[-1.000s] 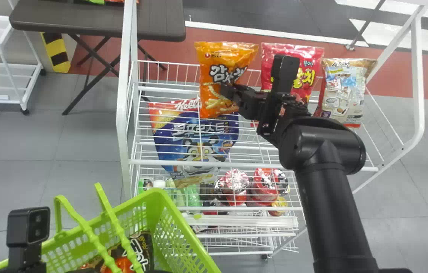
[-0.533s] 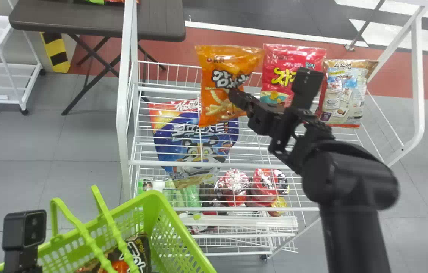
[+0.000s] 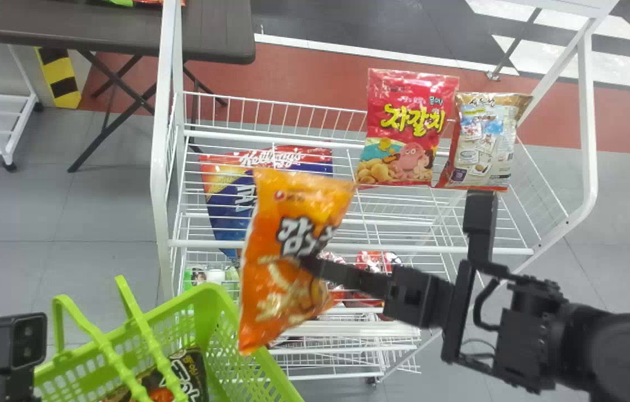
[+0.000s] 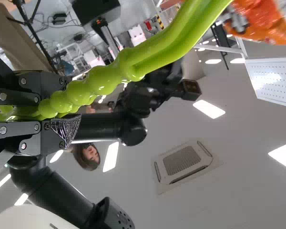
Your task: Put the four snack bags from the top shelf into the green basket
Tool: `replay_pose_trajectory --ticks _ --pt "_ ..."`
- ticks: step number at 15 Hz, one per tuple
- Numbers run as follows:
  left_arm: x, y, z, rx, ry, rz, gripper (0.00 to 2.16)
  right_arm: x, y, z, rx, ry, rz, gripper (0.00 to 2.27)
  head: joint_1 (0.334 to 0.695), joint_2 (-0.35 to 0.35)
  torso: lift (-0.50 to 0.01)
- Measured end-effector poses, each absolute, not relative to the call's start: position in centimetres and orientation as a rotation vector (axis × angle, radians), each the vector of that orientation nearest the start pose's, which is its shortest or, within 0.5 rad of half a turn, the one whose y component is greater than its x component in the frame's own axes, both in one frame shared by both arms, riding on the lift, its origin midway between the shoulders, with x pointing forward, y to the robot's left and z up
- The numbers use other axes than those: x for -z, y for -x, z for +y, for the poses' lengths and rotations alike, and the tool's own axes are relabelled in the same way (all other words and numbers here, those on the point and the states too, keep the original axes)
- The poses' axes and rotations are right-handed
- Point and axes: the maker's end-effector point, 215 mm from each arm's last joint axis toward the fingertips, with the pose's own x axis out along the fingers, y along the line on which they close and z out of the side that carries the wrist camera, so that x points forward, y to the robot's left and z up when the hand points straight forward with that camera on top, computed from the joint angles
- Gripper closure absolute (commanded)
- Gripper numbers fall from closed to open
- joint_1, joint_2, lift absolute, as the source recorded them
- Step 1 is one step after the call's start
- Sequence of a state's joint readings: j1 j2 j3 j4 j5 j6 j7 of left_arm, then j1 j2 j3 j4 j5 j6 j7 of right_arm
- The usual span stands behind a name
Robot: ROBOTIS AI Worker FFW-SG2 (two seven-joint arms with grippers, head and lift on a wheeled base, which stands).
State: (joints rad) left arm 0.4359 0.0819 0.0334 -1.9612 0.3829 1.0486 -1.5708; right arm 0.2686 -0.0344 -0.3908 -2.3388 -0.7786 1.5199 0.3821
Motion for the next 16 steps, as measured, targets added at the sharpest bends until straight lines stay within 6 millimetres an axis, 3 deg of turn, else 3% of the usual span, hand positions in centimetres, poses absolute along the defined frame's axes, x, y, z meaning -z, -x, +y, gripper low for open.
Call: replay_pose_trajectory --ticks 2,4,7,12,16 --pt "35.3 -20.5 2.6 1.543 1.077 0.647 2.15 34.2 -33.6 -11.5 -0.725 -0.673 0.796 2.26 0.695 -0.203 0.0" --pt "35.2 -20.4 2.3 1.55 1.078 0.649 2.15 33.4 -33.2 -9.9 -0.775 -0.677 0.794 2.25 0.695 -0.182 0.0" --pt "35.0 -20.3 1.9 1.563 1.076 0.649 2.15 35.7 -32.0 -7.0 -0.82 -0.711 0.877 2.26 0.695 -0.126 0.0" --pt "34.9 -20.6 1.6 1.568 1.063 0.65 2.15 38.7 -30.1 -5.1 -0.832 -0.732 0.976 2.25 0.695 -0.088 0.0" --pt "34.8 -20.5 0.6 1.588 1.049 0.661 2.15 41.9 -27.8 -1.6 -0.887 -0.74 1.103 2.25 0.695 -0.03 0.0"
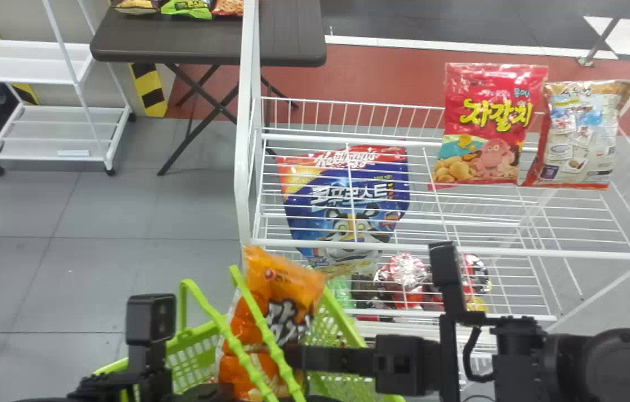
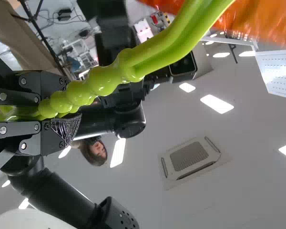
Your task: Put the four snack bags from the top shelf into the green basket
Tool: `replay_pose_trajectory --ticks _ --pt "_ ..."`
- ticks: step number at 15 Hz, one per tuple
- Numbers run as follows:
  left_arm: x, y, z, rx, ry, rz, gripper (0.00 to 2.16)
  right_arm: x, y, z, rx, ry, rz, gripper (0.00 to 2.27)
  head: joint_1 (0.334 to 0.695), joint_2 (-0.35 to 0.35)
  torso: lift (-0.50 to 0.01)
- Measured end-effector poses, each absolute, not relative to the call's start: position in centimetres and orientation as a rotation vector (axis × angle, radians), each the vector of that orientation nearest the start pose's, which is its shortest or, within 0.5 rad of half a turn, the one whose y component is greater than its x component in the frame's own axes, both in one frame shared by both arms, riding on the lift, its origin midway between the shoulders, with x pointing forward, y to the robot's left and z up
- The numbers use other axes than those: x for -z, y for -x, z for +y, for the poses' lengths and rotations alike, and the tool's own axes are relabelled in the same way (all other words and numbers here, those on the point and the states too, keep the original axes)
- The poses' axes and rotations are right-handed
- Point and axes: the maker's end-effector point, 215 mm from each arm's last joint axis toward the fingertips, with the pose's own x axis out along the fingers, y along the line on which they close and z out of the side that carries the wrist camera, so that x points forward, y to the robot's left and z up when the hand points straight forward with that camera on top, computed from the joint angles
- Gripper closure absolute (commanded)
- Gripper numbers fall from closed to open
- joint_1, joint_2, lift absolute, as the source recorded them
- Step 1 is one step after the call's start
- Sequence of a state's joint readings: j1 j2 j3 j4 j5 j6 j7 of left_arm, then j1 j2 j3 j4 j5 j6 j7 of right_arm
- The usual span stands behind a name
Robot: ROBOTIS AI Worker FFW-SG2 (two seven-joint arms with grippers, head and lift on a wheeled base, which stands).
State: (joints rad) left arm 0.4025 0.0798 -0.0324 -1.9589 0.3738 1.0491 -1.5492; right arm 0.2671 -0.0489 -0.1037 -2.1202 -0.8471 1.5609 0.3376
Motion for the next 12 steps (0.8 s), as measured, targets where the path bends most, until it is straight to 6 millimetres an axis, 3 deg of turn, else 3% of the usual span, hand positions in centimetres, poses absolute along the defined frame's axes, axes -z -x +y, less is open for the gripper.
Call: replay_pose_trajectory --ticks 1,2,3,4,5,8,9,12 --pt "34.8 -20.4 0.4 1.592 1.048 0.662 2.15 42.9 -27.1 -0.4 -0.904 -0.729 1.14 2.25 0.695 -0.008 0.0" --pt "34.7 -20.4 0.3 1.596 1.047 0.663 2.15 43.8 -26.4 0.7 -0.919 -0.713 1.178 2.08 0.695 0.012 0.0" --pt "34.7 -20.3 0.2 1.599 1.047 0.663 2.15 44.5 -25.7 1.7 -0.931 -0.694 1.208 1.73 0.695 0.036 0.0" --pt "34.7 -20.3 0.2 1.601 1.047 0.663 2.15 45.3 -25.2 2.5 -0.94 -0.666 1.236 0.79 0.695 0.056 0.0" --pt "34.7 -20.3 0.2 1.602 1.047 0.663 2.15 45.8 -24.9 2.9 -0.942 -0.644 1.25 0.0 0.695 0.084 0.0" --pt "34.8 -20.4 0.5 1.594 1.052 0.663 2.15 45.3 -26.2 1.9 -0.922 -0.632 1.22 0.04 0.695 0.08 0.0" --pt "34.9 -20.5 0.6 1.592 1.054 0.664 2.15 44.7 -26.9 1.1 -0.909 -0.639 1.193 0.05 0.695 0.049 0.0" --pt "34.9 -20.6 0.7 1.592 1.055 0.663 2.15 41.9 -30.0 -2.8 -0.857 -0.694 1.081 0.05 0.695 -0.025 0.0"
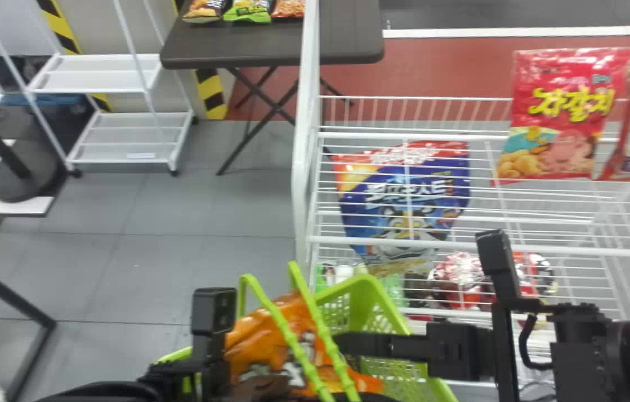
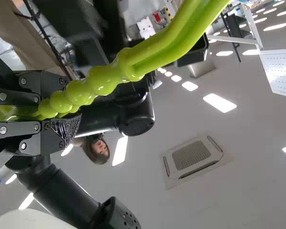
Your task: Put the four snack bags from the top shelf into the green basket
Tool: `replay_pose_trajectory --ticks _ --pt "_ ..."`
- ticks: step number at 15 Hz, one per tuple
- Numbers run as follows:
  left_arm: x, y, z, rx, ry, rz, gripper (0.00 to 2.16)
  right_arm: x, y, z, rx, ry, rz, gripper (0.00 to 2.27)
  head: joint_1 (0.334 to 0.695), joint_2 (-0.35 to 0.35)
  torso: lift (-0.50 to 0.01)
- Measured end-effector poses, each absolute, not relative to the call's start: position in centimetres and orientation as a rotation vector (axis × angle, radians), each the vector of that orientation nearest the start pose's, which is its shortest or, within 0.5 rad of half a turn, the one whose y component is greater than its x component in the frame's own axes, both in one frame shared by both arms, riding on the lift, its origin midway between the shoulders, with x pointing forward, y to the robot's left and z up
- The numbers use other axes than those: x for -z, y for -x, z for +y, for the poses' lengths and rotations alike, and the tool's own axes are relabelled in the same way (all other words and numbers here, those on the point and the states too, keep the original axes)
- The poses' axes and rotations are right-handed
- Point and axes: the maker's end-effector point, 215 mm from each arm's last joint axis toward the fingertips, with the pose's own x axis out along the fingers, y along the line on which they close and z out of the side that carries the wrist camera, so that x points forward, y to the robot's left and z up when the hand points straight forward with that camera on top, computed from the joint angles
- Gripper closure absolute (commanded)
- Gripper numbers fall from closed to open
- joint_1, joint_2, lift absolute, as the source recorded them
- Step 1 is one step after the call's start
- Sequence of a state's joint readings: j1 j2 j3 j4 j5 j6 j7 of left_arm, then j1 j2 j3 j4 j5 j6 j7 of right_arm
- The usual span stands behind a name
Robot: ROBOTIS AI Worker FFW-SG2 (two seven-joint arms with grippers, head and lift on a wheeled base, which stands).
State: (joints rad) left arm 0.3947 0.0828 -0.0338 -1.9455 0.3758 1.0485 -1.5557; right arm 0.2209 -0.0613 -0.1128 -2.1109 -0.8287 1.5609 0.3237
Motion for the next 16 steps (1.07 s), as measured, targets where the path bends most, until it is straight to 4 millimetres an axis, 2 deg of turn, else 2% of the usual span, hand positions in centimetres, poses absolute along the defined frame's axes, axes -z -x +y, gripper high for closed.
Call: replay_pose_trajectory --ticks 1,2,4,5,6,7,10,11,12,14,16 --pt "34.9 -20.6 0.7 1.592 1.056 0.663 2.15 40.7 -31.2 -4.8 -0.835 -0.727 1.037 0.05 0.695 -0.059 0.0" --pt "34.9 -20.6 0.7 1.593 1.057 0.662 2.15 39.6 -32.4 -6.6 -0.816 -0.755 0.994 0.05 0.695 -0.129 0.0" --pt "34.9 -20.7 0.8 1.594 1.059 0.66 2.15 37.5 -35.4 -11.5 -0.736 -0.782 0.892 0.05 0.695 -0.201 0.0" --pt "34.8 -20.6 0.9 1.597 1.062 0.658 2.15 37.1 -37.0 -13.9 -0.679 -0.762 0.855 0.05 0.695 -0.234 0.0" --pt "34.7 -20.6 0.9 1.603 1.067 0.655 2.15 36.8 -39.0 -16.8 -0.602 -0.724 0.823 0.05 0.695 -0.303 0.0" --pt "34.6 -20.6 1.0 1.604 1.073 0.651 2.15 37.0 -40.9 -19.4 -0.524 -0.682 0.806 0.05 0.695 -0.333 0.0" --pt "34.4 -20.7 1.5 1.597 1.098 0.636 2.15 39.8 -44.8 -25.7 -0.287 -0.55 0.825 0.05 0.695 -0.35 0.0" --pt "34.4 -20.8 1.7 1.594 1.101 0.634 2.15 40.1 -46.5 -27.4 -0.23 -0.508 0.803 0.05 0.695 -0.35 0.0" --pt "34.4 -20.8 1.8 1.59 1.104 0.633 2.15 39.9 -48.9 -29.3 -0.173 -0.463 0.757 0.04 0.695 -0.35 0.0" --pt "34.5 -20.8 2.1 1.579 1.108 0.631 2.15 37.9 -54.7 -32.8 -0.094 -0.383 0.615 0.04 0.695 -0.35 0.0" --pt "34.6 -20.9 2.4 1.57 1.113 0.628 2.15 35.8 -59.4 -35.2 -0.058 -0.324 0.498 0.04 0.695 -0.35 0.0"
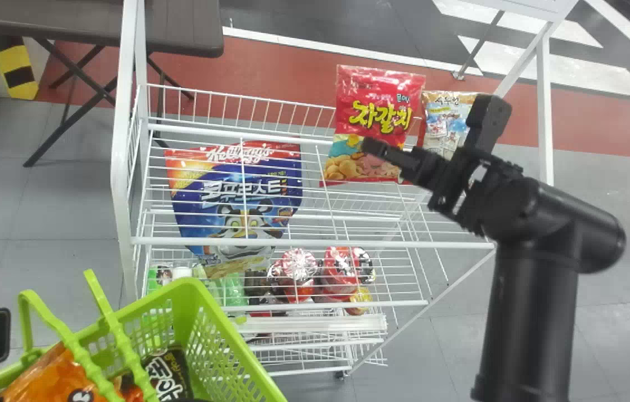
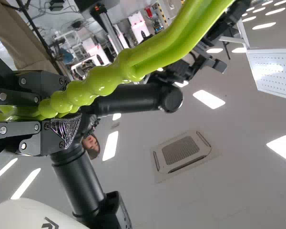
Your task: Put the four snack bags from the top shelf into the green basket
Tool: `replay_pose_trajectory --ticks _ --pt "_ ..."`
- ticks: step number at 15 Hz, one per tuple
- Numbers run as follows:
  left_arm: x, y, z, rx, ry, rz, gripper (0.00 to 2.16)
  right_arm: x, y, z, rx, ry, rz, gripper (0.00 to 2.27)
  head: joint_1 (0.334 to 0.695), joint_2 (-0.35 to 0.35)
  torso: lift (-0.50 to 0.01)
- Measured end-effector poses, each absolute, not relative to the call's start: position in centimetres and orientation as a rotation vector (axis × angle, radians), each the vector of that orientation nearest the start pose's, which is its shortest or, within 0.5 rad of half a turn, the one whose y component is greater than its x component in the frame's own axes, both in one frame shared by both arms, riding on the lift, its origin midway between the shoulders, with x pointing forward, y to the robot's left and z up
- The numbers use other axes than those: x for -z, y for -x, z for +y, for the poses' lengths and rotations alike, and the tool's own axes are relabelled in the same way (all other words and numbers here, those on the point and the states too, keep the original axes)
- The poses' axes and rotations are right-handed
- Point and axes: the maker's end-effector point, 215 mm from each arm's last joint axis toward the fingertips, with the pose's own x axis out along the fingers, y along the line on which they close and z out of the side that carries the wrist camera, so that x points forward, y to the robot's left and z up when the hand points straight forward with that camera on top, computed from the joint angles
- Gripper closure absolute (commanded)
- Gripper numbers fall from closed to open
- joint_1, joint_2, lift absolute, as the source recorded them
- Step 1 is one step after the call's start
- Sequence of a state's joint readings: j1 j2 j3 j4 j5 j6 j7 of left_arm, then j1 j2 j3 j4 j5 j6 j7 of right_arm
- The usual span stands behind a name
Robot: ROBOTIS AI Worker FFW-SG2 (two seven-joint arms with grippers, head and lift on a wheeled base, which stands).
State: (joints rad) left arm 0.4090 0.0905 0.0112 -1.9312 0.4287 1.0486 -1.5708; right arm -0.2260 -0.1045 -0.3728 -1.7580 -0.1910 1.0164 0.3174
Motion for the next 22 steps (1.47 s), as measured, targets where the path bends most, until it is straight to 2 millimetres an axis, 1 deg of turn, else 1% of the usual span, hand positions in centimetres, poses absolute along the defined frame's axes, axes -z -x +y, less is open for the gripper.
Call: replay_pose_trajectory --ticks 1,2,4,5,6,7,8,10,11,14,17,18,20,21,22 --pt "34.7 -20.9 2.6 1.564 1.115 0.627 2.15 35.1 -61.5 -36.1 -0.041 -0.296 0.461 0.04 0.695 -0.35 0.0" --pt "34.7 -20.9 2.8 1.558 1.117 0.626 2.15 34.8 -63.0 -36.6 -0.031 -0.279 0.443 0.04 0.695 -0.35 0.0" --pt "34.9 -21.0 3.1 1.546 1.122 0.625 2.15 35.2 -65.5 -36.9 -0.025 -0.249 0.424 0.08 0.695 -0.35 0.0" --pt "35.0 -21.0 3.3 1.54 1.125 0.625 2.15 35.6 -66.6 -36.7 -0.027 -0.229 0.419 0.33 0.695 -0.35 0.0" --pt "35.2 -21.1 3.4 1.534 1.128 0.626 2.15 36.2 -67.3 -36.4 -0.029 -0.211 0.425 0.78 0.695 -0.35 0.0" --pt "35.3 -21.1 3.6 1.53 1.131 0.626 2.15 36.7 -67.6 -36.0 -0.041 -0.205 0.433 1.6 0.695 -0.35 0.0" --pt "35.3 -21.2 3.7 1.526 1.134 0.625 2.15 37.1 -67.6 -35.7 -0.054 -0.21 0.438 2.1 0.695 -0.35 0.0" --pt "35.4 -21.4 4.0 1.515 1.139 0.621 2.15 37.9 -67.1 -35.4 -0.056 -0.232 0.444 2.25 0.695 -0.35 0.0" --pt "35.4 -21.4 4.1 1.513 1.14 0.62 2.15 37.9 -66.8 -35.3 -0.057 -0.238 0.439 2.25 0.695 -0.35 0.0" --pt "35.4 -21.5 4.1 1.513 1.141 0.618 2.15 37.3 -65.8 -35.0 -0.073 -0.251 0.413 2.25 0.695 -0.35 0.0" --pt "35.3 -21.5 4.2 1.514 1.138 0.616 2.15 36.2 -64.7 -35.1 -0.08 -0.256 0.384 2.25 0.695 -0.35 0.0" --pt "35.3 -21.6 4.2 1.513 1.137 0.615 2.15 35.8 -63.8 -34.9 -0.088 -0.273 0.379 2.25 0.695 -0.35 0.0" --pt "35.3 -21.6 4.4 1.508 1.137 0.614 2.15 35.0 -60.8 -34.1 -0.118 -0.323 0.391 2.25 0.695 -0.35 0.0" --pt "35.3 -21.6 4.5 1.506 1.138 0.613 2.15 34.4 -58.6 -33.1 -0.147 -0.348 0.402 2.25 0.695 -0.35 0.0" --pt "35.3 -21.6 4.6 1.505 1.138 0.611 2.15 33.9 -56.0 -31.8 -0.185 -0.373 0.424 2.25 0.695 -0.35 0.0"
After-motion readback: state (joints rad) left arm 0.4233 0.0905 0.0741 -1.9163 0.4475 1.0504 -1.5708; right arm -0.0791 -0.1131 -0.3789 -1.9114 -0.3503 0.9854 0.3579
